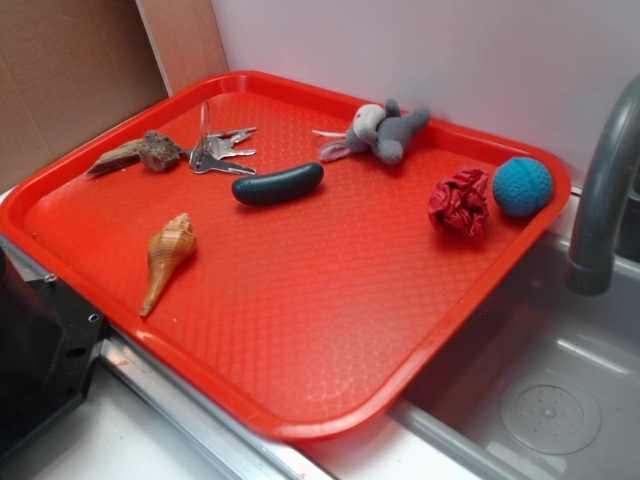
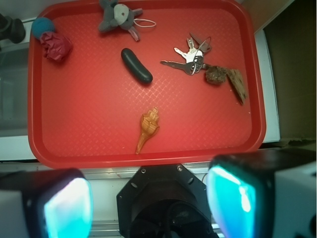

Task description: Grab the shell.

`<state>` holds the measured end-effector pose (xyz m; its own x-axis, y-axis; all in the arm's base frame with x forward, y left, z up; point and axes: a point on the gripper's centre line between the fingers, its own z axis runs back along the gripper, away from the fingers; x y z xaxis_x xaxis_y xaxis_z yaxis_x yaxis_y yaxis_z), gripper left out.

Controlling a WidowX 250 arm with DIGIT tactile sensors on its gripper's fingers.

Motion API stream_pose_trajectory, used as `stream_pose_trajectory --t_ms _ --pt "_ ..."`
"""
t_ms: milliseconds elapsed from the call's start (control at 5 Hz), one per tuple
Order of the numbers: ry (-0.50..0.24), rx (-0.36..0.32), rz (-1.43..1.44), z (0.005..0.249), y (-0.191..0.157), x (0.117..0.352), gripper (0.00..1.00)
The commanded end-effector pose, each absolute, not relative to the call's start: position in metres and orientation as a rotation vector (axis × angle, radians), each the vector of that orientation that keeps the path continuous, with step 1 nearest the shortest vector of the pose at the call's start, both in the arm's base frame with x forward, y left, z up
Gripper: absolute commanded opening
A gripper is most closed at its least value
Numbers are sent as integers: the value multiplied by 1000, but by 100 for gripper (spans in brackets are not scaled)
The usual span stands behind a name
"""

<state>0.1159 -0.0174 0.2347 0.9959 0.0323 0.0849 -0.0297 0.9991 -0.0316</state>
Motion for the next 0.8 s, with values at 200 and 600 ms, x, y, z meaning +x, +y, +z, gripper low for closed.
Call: stream_pose_trajectory --t_ms 200,600 --pt "-97 5 177 185 -2 130 100" --pt "-89 -26 280 84 -6 154 100"
